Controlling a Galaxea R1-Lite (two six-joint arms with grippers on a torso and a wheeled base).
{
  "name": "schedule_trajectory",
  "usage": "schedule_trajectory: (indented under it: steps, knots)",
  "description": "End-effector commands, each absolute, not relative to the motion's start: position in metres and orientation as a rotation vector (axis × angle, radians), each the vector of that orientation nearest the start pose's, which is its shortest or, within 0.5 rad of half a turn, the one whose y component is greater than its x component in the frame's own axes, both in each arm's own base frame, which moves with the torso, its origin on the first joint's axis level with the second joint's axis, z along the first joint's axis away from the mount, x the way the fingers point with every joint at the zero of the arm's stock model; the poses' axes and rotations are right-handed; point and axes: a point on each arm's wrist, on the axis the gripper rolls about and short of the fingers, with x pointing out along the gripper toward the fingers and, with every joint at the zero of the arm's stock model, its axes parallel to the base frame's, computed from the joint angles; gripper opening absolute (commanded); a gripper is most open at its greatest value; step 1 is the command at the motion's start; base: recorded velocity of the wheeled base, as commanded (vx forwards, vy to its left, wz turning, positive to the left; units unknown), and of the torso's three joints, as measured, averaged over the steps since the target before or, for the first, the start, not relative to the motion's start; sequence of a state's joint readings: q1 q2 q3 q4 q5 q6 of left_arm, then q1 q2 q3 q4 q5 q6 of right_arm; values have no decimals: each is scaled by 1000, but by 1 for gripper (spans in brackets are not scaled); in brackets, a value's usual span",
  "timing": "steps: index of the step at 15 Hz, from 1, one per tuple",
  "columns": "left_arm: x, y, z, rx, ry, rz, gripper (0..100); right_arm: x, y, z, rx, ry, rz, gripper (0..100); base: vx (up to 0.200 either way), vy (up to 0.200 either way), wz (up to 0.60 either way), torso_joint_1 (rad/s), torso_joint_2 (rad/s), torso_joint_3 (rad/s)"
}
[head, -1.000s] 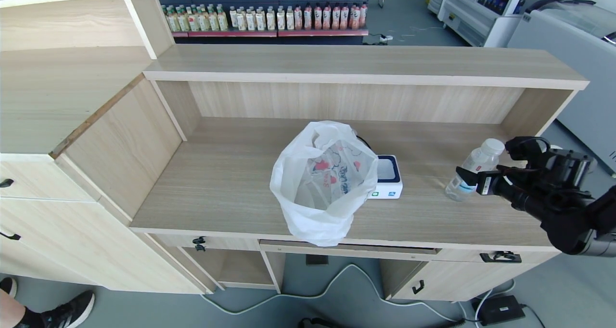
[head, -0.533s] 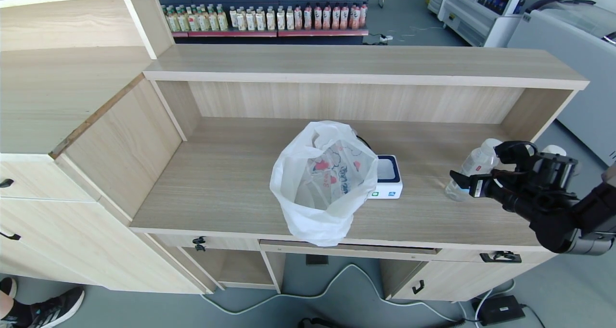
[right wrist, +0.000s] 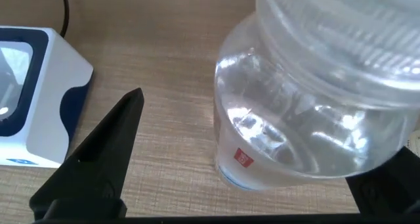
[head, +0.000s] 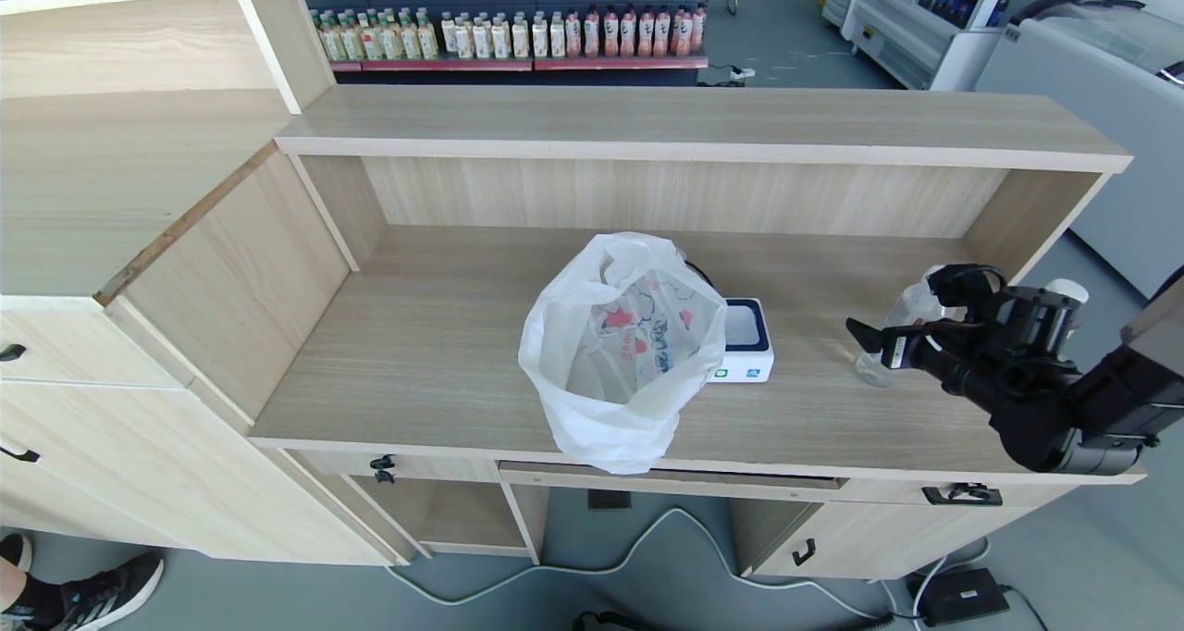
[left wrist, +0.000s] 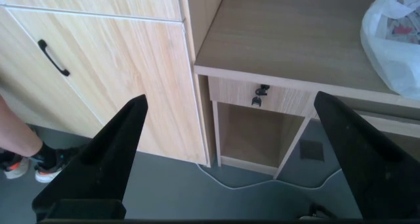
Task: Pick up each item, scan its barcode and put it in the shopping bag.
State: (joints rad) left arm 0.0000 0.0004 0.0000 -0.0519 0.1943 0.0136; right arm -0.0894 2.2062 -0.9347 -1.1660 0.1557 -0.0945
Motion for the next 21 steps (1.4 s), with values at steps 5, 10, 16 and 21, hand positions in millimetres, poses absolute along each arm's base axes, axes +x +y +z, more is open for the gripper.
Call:
schedule_trajectory:
  steps: [5, 10, 16, 21]
  knots:
    - [-23, 4, 81, 9, -51, 195, 100, 410, -31, 86, -86, 82, 76, 100, 0, 0, 0, 0, 0, 0]
    - [-23, 4, 81, 9, -51, 195, 100, 409, -42, 92, -82, 69, 49, 0, 0, 0, 0, 0, 0, 0]
    - [-23, 4, 81, 7, -51, 195, 100, 407, -50, 87, -86, 82, 33, 0, 0, 0, 0, 0, 0, 0]
    - [-23, 4, 81, 9, -51, 195, 100, 404, -48, 75, -85, 121, 37, 0, 0, 0, 0, 0, 0, 0]
